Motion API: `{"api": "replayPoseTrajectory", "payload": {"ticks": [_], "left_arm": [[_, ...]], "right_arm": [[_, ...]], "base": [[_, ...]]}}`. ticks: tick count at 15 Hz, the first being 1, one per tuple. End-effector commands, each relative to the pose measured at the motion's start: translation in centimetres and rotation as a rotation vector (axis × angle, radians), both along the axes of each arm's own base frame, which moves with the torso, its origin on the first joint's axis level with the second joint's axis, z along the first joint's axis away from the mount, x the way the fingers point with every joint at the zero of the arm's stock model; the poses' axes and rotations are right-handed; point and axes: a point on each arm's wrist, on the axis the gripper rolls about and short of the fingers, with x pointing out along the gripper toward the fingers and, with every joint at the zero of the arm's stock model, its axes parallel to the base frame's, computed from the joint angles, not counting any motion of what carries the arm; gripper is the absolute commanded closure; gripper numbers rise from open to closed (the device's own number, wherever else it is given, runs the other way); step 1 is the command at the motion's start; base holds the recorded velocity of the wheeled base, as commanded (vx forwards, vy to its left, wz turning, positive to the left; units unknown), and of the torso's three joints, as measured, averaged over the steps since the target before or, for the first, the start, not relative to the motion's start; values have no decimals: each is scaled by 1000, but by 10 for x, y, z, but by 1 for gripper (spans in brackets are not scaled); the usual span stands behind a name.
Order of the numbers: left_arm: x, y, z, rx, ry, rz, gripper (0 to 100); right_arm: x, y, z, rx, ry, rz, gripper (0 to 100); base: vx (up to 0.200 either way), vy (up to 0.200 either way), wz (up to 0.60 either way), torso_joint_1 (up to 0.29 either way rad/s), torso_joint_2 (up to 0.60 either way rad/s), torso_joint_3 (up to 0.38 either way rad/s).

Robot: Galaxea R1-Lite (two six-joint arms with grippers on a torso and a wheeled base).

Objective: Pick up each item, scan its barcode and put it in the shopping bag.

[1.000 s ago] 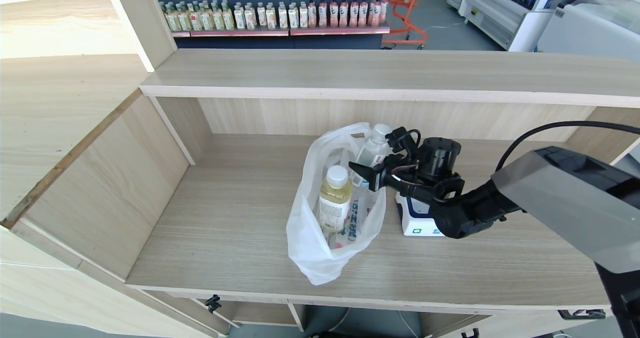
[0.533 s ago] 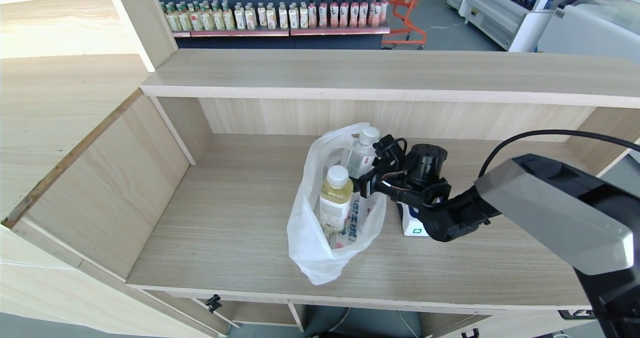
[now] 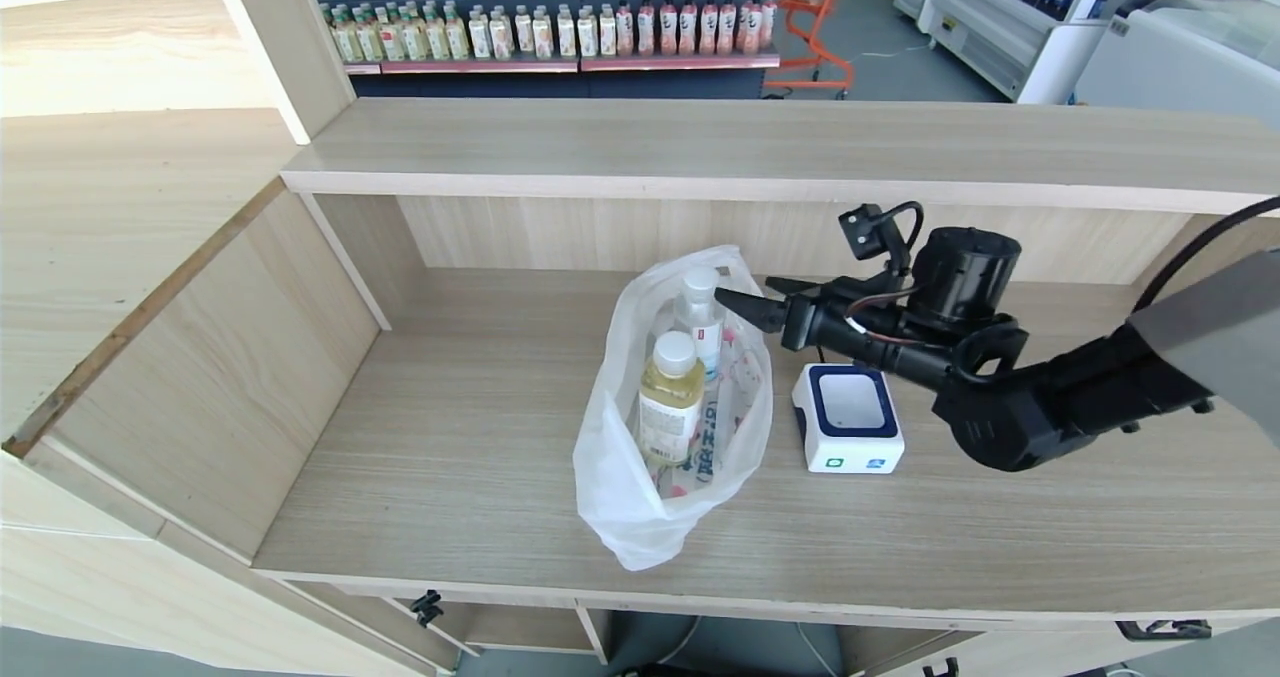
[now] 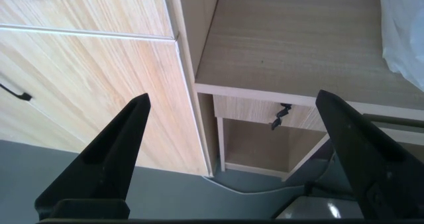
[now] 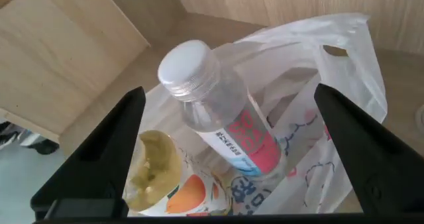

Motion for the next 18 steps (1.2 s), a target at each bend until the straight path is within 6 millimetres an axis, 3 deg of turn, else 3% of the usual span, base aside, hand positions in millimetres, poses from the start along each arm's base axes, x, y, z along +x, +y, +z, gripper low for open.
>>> {"api": "replayPoseTrajectory", "payload": {"ticks": [1, 3, 5, 6, 7, 9, 10, 14, 16, 18], "left_arm": [[0, 0, 0, 0, 0, 1, 0], [0, 0, 0, 0, 0, 1, 0], [0, 0, 0, 0, 0, 1, 0], [0, 0, 0, 0, 0, 1, 0], [0, 0, 0, 0, 0, 1, 0], [0, 0, 0, 0, 0, 1, 0], [0, 0, 0, 0, 0, 1, 0], [0, 0, 0, 0, 0, 1, 0], [0, 0, 0, 0, 0, 1, 0], [0, 0, 0, 0, 0, 1, 0]], "right_arm": [[-64, -52, 41, 63, 48, -43, 0], [-112, -75, 49, 87, 81, -79, 0], [-197, -117, 25, -1, 78, -209, 0], [-215, -123, 18, -10, 94, -233, 0], [-269, -136, -5, -68, 121, -317, 0], [-314, -142, -31, -144, 161, -436, 0], [-350, -141, -51, -171, 132, -556, 0], [-389, -143, -77, -175, 52, -728, 0], [-401, -143, -83, -168, -49, -683, 0], [-402, -145, -79, -182, -118, -751, 0]], "base": [[0, 0, 0, 0, 0, 0], [0, 0, 0, 0, 0, 0], [0, 0, 0, 0, 0, 0], [0, 0, 0, 0, 0, 0], [0, 0, 0, 0, 0, 0], [0, 0, 0, 0, 0, 0], [0, 0, 0, 0, 0, 0], [0, 0, 0, 0, 0, 0], [0, 0, 0, 0, 0, 0], [0, 0, 0, 0, 0, 0]]}}
